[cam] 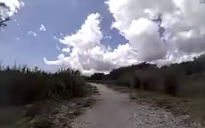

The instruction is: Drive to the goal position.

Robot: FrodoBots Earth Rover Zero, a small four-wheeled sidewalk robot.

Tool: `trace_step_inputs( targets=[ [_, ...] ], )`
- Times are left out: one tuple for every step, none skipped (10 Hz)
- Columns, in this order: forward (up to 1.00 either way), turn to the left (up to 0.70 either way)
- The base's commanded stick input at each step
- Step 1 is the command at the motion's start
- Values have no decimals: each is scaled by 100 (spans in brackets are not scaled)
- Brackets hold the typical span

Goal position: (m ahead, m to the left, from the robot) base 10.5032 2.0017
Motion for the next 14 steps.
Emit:
trace_step_inputs(
  targets=[
    [70, 0],
    [70, 0],
    [70, -27],
    [70, -35],
    [70, -30],
    [70, -7],
    [70, 0],
    [70, 0],
    [70, 0],
    [70, 0],
    [70, 0],
    [70, 0],
    [70, 0],
    [70, 0]
  ],
)
